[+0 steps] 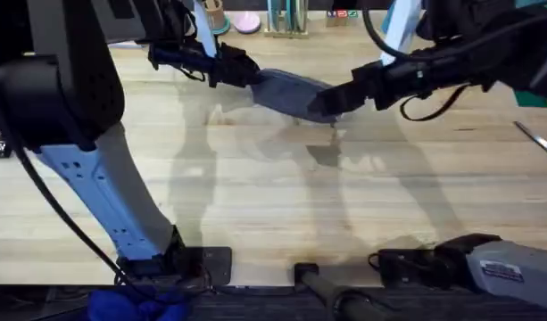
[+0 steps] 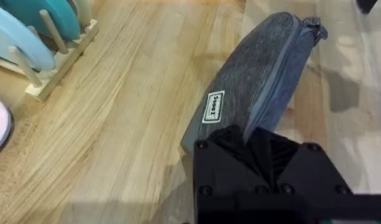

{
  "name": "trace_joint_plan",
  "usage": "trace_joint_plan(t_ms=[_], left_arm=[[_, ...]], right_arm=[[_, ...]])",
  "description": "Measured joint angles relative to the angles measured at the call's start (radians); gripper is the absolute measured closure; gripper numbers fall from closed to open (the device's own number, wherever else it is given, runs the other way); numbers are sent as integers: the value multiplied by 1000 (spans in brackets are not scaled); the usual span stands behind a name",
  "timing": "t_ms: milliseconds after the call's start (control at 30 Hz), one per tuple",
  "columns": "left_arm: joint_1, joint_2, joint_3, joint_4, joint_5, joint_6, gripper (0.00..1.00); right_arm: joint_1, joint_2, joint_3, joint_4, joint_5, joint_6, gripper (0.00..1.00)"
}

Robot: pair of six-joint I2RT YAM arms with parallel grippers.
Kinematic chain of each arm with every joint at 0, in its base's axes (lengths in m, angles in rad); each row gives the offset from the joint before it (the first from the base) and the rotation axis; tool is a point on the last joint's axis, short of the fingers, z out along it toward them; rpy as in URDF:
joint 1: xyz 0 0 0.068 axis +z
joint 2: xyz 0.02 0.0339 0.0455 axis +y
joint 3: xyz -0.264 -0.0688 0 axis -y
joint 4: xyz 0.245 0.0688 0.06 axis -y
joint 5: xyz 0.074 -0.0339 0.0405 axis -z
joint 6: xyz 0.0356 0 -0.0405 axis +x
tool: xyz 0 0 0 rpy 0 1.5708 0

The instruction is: Unzip the bag, pick up the pens from the table one at a time and place them inside, then zip the bag closed.

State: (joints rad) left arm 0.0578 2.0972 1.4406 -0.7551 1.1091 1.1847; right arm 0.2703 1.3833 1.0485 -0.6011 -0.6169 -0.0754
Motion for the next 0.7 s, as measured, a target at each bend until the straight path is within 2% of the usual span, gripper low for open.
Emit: trace_joint_plan(t_ms=[233, 467, 700], left_arm=[[0, 0, 0, 0, 0, 0, 960], [0, 0, 0, 0, 0, 0, 960], [0, 0, 0, 0, 0, 0, 960]], right_arm=[[0, -67, 0, -40, 123, -12, 6], [0, -69, 0, -73, 276, -53, 6], [0, -69, 0, -79, 352, -64, 6]])
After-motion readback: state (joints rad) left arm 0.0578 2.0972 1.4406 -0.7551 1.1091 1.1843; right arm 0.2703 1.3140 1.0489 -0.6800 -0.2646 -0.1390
